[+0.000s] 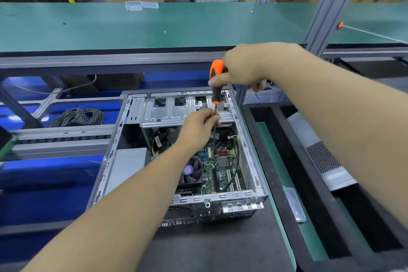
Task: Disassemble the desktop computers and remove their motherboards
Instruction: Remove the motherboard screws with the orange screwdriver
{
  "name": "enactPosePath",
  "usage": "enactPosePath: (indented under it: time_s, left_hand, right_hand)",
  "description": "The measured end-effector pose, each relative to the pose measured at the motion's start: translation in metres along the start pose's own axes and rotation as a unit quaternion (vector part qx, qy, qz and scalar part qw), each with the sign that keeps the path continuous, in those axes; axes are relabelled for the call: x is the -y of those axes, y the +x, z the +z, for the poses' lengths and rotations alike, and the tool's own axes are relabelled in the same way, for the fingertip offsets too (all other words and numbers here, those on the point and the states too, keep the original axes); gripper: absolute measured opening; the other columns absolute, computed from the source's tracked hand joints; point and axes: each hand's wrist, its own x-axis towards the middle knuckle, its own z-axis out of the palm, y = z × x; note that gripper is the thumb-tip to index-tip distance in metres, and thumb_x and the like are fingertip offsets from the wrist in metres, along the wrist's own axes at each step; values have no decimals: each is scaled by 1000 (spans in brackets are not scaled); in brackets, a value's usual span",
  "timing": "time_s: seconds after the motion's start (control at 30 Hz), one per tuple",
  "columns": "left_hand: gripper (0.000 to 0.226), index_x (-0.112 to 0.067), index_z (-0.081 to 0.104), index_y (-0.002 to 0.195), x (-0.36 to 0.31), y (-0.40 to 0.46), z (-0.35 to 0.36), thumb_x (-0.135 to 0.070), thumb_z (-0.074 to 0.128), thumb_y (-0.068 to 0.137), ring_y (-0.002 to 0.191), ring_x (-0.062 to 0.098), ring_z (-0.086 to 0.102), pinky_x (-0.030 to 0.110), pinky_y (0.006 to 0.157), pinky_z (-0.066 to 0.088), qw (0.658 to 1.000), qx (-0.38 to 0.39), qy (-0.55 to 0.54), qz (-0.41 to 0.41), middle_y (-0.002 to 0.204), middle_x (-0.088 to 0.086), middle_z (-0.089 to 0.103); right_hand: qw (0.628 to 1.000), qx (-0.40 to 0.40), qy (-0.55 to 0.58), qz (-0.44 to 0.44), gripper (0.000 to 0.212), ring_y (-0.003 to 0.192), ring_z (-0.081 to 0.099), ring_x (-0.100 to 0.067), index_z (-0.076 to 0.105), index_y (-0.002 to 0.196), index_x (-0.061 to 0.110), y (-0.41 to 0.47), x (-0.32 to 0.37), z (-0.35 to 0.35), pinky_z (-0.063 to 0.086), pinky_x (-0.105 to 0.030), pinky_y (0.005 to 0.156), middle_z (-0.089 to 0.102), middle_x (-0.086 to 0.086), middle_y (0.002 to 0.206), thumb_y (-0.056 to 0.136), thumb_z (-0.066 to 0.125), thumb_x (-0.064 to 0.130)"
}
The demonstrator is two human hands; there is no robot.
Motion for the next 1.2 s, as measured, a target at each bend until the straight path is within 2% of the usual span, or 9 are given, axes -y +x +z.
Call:
enactPosePath:
  time_s: [0.1, 0.27, 0.37, 0.43, 0.53, 0.87, 0.97, 1.1, 1.2]
  left_hand:
    - [27, -10, 67, 83, 1, -2, 0, -22, 54, 102, 64, 37, 53, 42, 59, 47, 1000, 2, -1, -6, 87, 21, 70]
    - [25, -12, 68, 84, 2, 0, 3, -24, 54, 102, 60, 31, 52, 38, 58, 46, 1000, 10, 19, -7, 86, 15, 72]
    - [20, -13, 67, 89, 7, -6, 9, -22, 54, 102, 74, 34, 62, 43, 70, 52, 999, 29, 31, -18, 90, 13, 72]
    - [17, -16, 66, 92, 11, -10, 14, -19, 53, 103, 86, 31, 66, 44, 83, 53, 998, 37, 30, -29, 95, 8, 72]
    - [16, -15, 65, 95, 14, -10, 18, -17, 52, 103, 95, 23, 66, 42, 93, 51, 999, 34, 23, -37, 98, 3, 71]
    - [17, -13, 65, 97, 21, -8, 23, -23, 53, 104, 78, 3, 60, 16, 69, 42, 998, 7, 58, -34, 93, -4, 69]
    - [16, -15, 64, 95, 22, -7, 24, -24, 54, 103, 82, 11, 63, 24, 74, 46, 997, 9, 63, -34, 95, -2, 71]
    - [15, -14, 65, 96, 24, -8, 25, -23, 54, 103, 91, 13, 67, 25, 80, 49, 998, 12, 49, -40, 96, -2, 72]
    - [15, -14, 66, 98, 25, -7, 25, -23, 54, 103, 88, 13, 67, 28, 78, 49, 998, 9, 53, -41, 96, -1, 72]
  right_hand:
    - [996, -24, 69, -47, 28, 42, 66, -19, 56, 101, 18, 2, -1, 2, 56, -33, 52, 69, -11, 76, 92, 61, 44]
    - [999, -31, 27, -21, 39, 44, 67, -23, 60, 91, 9, 8, 8, 0, 58, -35, 57, 69, -9, 65, 94, 56, 47]
    - [999, 5, 5, -40, 24, 55, 70, -22, 54, 107, 22, 7, 12, -3, 59, -40, 67, 65, -3, 91, 92, 57, 40]
    - [1000, 12, -26, 1, 49, 47, 68, -24, 56, 99, 12, 5, 14, -2, 60, -42, 67, 67, -7, 78, 93, 51, 61]
    - [998, -4, -39, -41, 33, 55, 69, -25, 56, 105, 16, 7, 11, 3, 59, -47, 72, 64, -2, 82, 94, 58, 48]
    - [1000, -17, -9, -19, 40, 53, 69, -24, 53, 104, 17, 2, 11, -2, 58, -43, 69, 65, -4, 79, 93, 56, 55]
    - [999, -3, -24, -44, 18, 54, 69, -23, 55, 108, 24, 5, 11, -4, 60, -44, 70, 63, 1, 82, 93, 58, 33]
    - [999, -5, -31, -9, 41, 44, 67, -23, 57, 102, 13, 4, 12, -6, 60, -43, 67, 69, -3, 68, 94, 56, 54]
    - [998, 9, -47, -44, 31, 64, 71, -28, 53, 118, 25, 5, 13, -2, 60, -48, 74, 59, -1, 95, 92, 61, 37]
